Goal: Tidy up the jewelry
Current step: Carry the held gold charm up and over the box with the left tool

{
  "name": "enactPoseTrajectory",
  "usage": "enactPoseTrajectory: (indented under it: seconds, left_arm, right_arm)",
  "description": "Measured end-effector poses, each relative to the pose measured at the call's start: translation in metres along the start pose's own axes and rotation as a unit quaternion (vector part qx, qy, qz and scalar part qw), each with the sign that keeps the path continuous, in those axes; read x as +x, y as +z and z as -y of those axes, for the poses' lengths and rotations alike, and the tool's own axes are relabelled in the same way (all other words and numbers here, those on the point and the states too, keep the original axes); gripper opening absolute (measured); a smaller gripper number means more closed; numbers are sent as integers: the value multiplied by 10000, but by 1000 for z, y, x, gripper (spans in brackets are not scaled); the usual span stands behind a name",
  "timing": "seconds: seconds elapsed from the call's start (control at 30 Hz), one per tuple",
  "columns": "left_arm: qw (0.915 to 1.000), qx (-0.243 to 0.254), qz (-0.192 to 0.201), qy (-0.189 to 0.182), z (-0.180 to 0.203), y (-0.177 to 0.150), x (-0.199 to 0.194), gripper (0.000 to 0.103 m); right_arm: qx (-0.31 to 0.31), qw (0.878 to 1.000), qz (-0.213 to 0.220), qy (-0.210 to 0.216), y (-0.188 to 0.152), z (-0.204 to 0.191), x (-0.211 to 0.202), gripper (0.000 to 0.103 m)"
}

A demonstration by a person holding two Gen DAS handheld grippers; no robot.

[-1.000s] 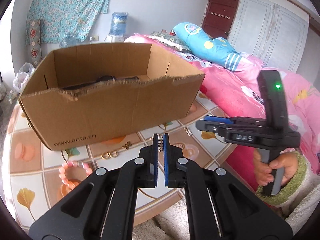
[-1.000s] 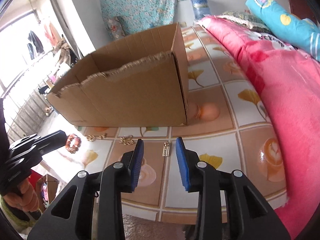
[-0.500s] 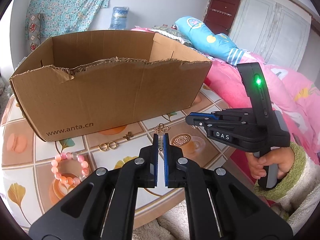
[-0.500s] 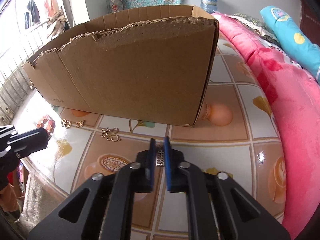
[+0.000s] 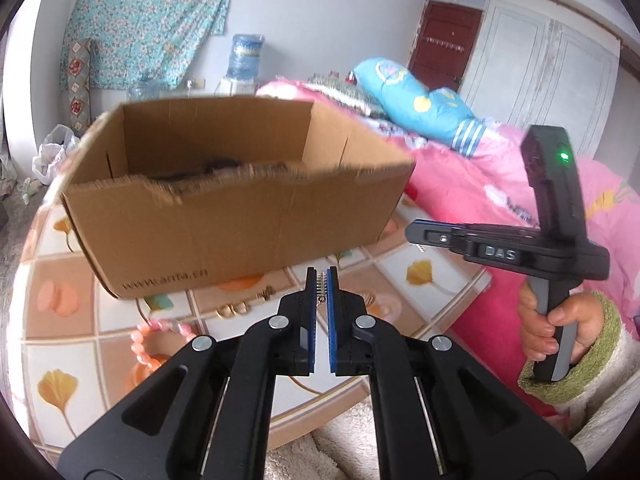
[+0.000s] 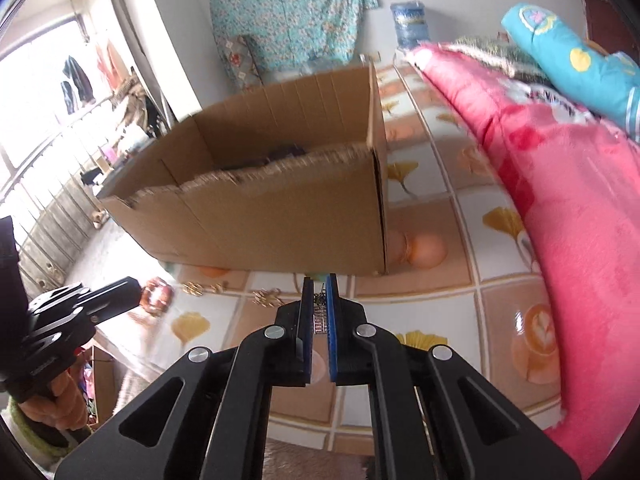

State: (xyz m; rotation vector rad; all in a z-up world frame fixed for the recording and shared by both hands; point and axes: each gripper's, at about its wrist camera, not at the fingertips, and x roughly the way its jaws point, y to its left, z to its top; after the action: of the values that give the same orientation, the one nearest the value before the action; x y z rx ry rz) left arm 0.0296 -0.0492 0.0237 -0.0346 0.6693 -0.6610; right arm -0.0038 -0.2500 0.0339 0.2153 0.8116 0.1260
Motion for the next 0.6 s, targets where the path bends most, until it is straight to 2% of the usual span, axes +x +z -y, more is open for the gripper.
enactPoseTrajectory:
  seconds: [0.2, 0.33, 0.4, 0.47, 0.5, 0.6]
  left_arm:
    - [9981, 113, 590, -111, -2, 42, -38, 4]
    - [9958, 266, 869, -94, -11, 83, -49, 4]
    - [9961, 278, 833, -132, -19, 104, -44, 4]
    - [9978, 222, 619, -99, -28, 121, -31, 4]
    - [9989, 173, 440, -76, -34, 130, -19, 4]
    - [9997, 0, -234, -44, -53, 151, 23, 4]
  right_arm:
    - [-427, 9949, 619, 673, 46, -31, -35, 6]
    - [-634, 9894, 692, 1109, 88, -45, -27, 6]
    - [-650, 9887, 497, 1254, 112, -45, -8, 6]
    - [-625, 9891, 185, 1318, 131, -44, 14, 6]
    - [-608, 9892, 16, 1335, 139, -44, 25, 6]
    - [-304, 9864, -848, 1371, 159, -33, 77, 6]
